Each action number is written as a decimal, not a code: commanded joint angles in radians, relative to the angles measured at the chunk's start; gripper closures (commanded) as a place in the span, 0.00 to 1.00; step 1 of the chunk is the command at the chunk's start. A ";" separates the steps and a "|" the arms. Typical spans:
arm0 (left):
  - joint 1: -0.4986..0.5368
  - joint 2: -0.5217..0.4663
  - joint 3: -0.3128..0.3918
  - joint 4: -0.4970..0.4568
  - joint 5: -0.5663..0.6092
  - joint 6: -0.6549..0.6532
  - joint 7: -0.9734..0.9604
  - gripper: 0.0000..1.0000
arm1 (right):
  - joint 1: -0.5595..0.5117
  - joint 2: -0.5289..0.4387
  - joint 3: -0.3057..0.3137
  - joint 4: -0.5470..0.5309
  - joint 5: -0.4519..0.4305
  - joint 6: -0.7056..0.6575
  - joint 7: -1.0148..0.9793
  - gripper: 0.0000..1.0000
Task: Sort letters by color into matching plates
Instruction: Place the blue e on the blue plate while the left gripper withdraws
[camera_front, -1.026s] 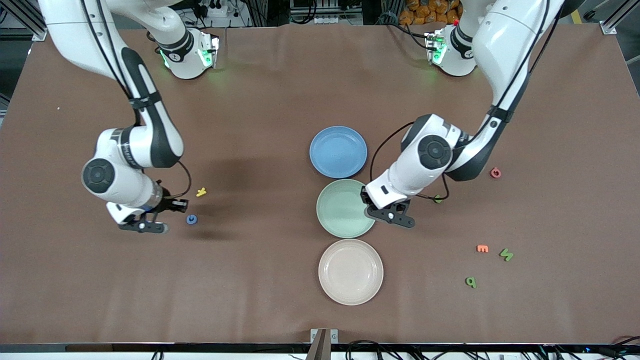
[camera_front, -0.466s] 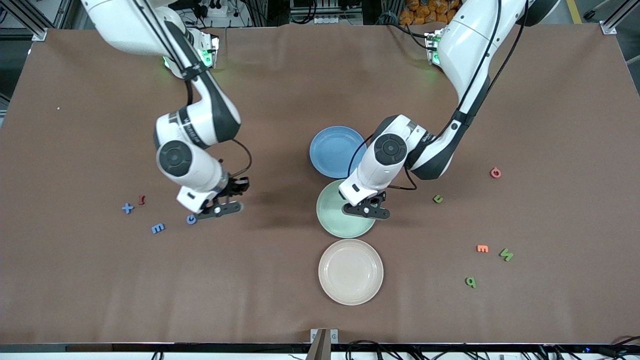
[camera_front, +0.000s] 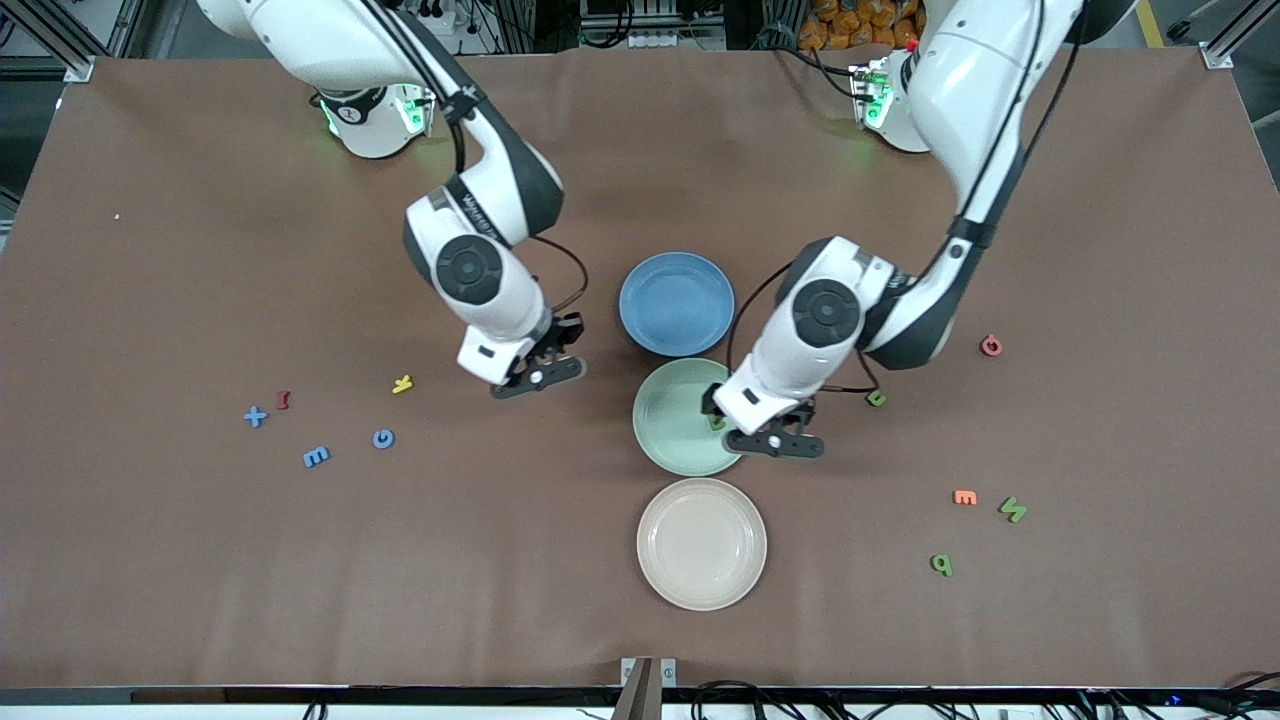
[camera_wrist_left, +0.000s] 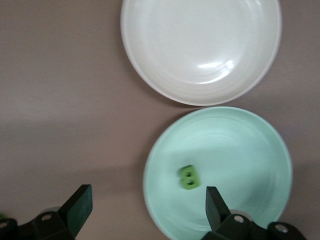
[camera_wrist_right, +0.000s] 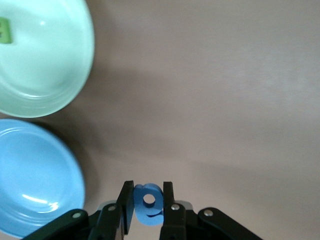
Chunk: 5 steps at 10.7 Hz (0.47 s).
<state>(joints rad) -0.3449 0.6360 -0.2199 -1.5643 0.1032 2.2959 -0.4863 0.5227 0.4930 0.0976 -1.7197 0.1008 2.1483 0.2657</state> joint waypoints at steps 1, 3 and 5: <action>0.119 -0.087 -0.012 -0.052 0.029 -0.125 0.177 0.00 | 0.071 0.087 0.010 0.110 -0.013 -0.013 0.027 0.93; 0.217 -0.108 -0.013 -0.106 0.029 -0.124 0.364 0.00 | 0.132 0.137 0.010 0.159 -0.012 -0.013 0.046 0.93; 0.298 -0.102 -0.013 -0.111 0.030 -0.119 0.483 0.00 | 0.190 0.192 0.010 0.201 -0.015 -0.002 0.058 0.93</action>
<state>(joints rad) -0.1241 0.5620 -0.2194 -1.6313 0.1085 2.1712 -0.1061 0.6616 0.6068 0.1078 -1.6013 0.1007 2.1490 0.2933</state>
